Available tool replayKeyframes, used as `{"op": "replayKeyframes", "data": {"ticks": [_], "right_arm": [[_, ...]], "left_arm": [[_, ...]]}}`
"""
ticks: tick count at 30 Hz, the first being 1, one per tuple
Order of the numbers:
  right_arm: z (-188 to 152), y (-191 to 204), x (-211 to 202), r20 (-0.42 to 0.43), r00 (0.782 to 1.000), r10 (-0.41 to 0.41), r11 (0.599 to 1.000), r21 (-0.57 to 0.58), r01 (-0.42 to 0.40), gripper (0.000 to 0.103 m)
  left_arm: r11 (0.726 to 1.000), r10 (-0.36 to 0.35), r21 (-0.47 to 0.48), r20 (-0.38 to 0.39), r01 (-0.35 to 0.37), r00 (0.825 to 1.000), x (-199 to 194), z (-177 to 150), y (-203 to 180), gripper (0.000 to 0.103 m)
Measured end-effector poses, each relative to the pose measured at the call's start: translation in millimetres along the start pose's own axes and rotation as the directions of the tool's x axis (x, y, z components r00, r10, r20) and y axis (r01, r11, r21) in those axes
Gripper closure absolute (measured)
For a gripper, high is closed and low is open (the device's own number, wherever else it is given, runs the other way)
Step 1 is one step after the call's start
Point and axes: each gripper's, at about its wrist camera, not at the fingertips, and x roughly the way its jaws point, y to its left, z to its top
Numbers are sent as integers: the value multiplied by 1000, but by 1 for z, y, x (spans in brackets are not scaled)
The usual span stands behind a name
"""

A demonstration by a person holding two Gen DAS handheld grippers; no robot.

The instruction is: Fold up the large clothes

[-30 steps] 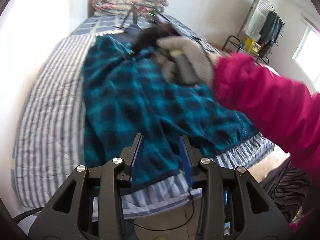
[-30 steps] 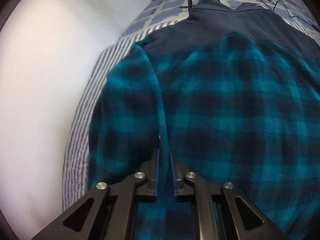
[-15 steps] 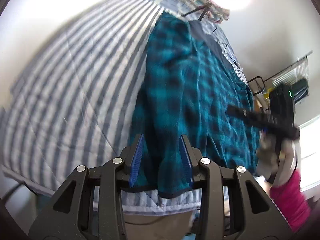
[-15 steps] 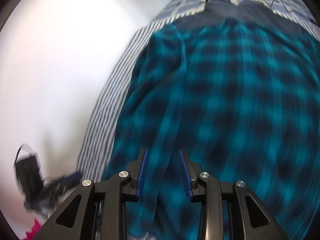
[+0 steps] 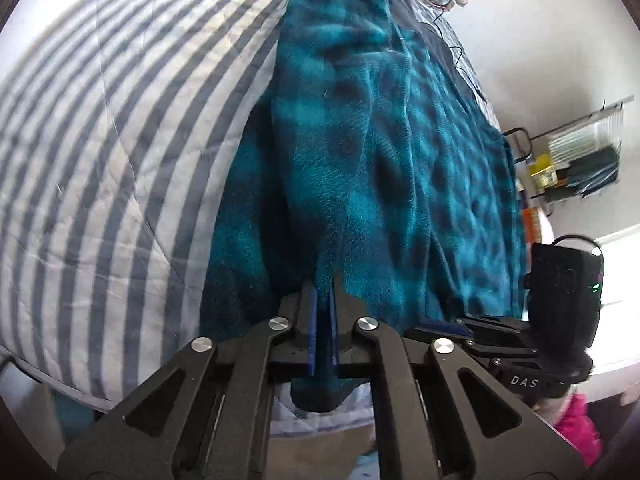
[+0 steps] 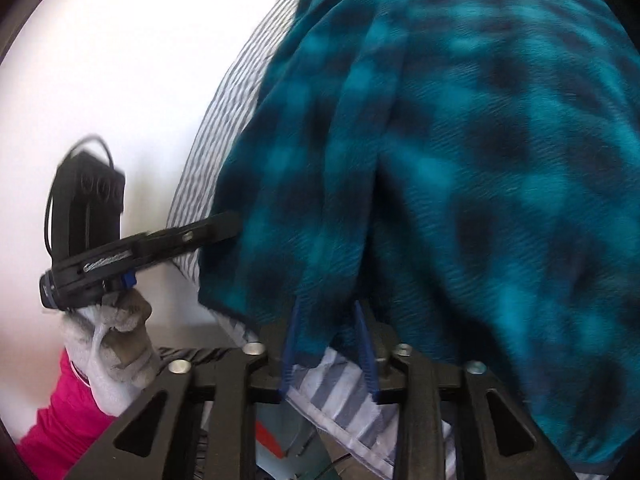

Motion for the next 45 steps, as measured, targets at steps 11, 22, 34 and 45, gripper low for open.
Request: {"op": "replayKeyframes", "data": {"ticks": [11, 22, 34, 45], "right_arm": [[-4, 37, -4, 19, 1000, -14, 994, -104, 16, 103], [4, 76, -33, 123, 987, -99, 966, -227, 125, 81], [114, 89, -21, 358, 908, -220, 901, -281, 329, 81], [179, 40, 28, 299, 888, -349, 908, -126, 399, 81]], "left_arm": [[992, 124, 25, 76, -126, 989, -23, -6, 7, 103], [993, 104, -63, 136, -96, 985, -29, -12, 27, 56], [989, 39, -142, 69, -28, 997, 5, -19, 42, 80], [995, -12, -101, 134, 26, 991, -10, -17, 17, 98]]}}
